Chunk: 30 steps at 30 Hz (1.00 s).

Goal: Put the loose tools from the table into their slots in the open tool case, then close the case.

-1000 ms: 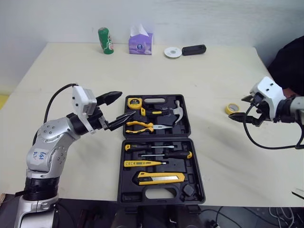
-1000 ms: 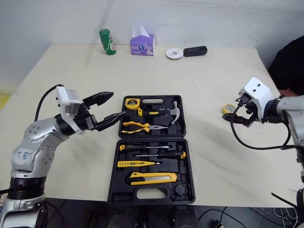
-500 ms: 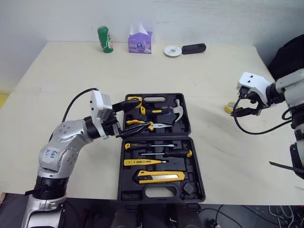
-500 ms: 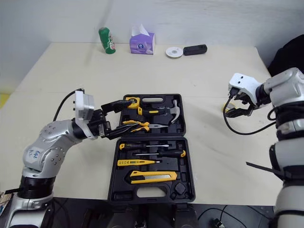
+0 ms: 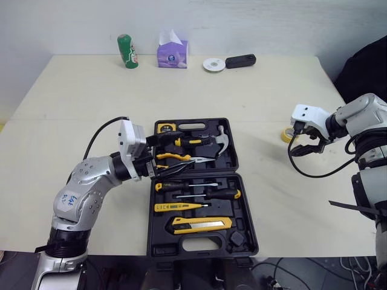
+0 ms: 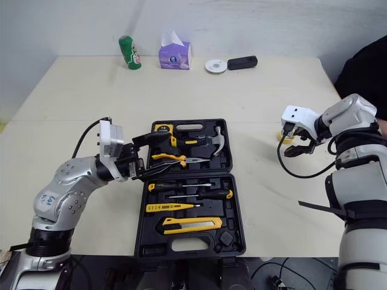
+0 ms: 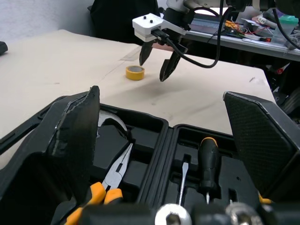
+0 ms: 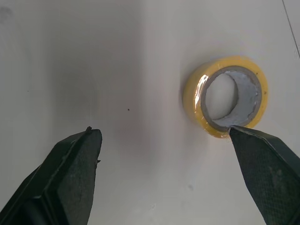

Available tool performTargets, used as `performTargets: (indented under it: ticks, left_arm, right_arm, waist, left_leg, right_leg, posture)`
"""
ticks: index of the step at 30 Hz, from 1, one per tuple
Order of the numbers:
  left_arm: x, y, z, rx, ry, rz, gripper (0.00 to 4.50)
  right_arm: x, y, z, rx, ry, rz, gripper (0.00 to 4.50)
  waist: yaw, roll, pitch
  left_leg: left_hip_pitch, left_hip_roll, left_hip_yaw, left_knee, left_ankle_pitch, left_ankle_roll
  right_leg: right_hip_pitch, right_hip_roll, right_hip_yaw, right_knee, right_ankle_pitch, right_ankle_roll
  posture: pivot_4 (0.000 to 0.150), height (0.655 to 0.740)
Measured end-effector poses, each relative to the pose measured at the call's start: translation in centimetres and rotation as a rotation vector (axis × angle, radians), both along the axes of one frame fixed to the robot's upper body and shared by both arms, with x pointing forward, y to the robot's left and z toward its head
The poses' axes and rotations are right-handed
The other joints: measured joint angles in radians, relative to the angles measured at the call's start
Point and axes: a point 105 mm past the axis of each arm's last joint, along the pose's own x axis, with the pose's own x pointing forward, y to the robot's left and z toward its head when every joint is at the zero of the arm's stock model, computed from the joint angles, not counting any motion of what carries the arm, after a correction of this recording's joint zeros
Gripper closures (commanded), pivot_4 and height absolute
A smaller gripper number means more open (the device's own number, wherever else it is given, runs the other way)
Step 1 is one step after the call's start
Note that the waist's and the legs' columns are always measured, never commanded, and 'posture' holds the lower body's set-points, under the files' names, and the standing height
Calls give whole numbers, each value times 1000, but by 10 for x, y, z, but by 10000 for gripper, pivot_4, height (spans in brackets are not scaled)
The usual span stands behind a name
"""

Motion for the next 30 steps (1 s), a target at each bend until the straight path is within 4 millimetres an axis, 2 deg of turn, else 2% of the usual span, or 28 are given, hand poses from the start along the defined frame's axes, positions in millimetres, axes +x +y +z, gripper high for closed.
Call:
performTargets:
  ticks: [7,13,29,30]
  left_arm:
    - [-1,1,-3,0,9,2,679]
    - [-1,-1,-2,-8,4,-6,679]
    - [-1,-3,-3,-7,7,-7,679]
    - [-1,-3,-3,-7,8,-6,151]
  right_arm:
    - [3,2,-1,7,-19,-3,0]
    - [8,16,-7,20,-20,14,0]
    - [5,15,-13,86,20,-69,0]
    - [6,14,-13,89,20,-70,2603]
  waist:
    - [1,0,0]
    - [0,0,0]
    - [0,0,0]
    - [0,0,0]
  left_leg:
    - [0,0,0,0,0,0]
    - [0,0,0,0,0,0]
    - [0,0,0,0,0,0]
    - [0,0,0,0,0,0]
  right_leg:
    - [0,0,0,0,0,0]
    - [0,0,0,1,0,0]
    - [0,0,0,1,0,0]
    - [0,0,0,1,0,0]
  posture:
    - [1500,7400]
    - [1500,7400]
    - [1500,7400]
    - [1500,7400]
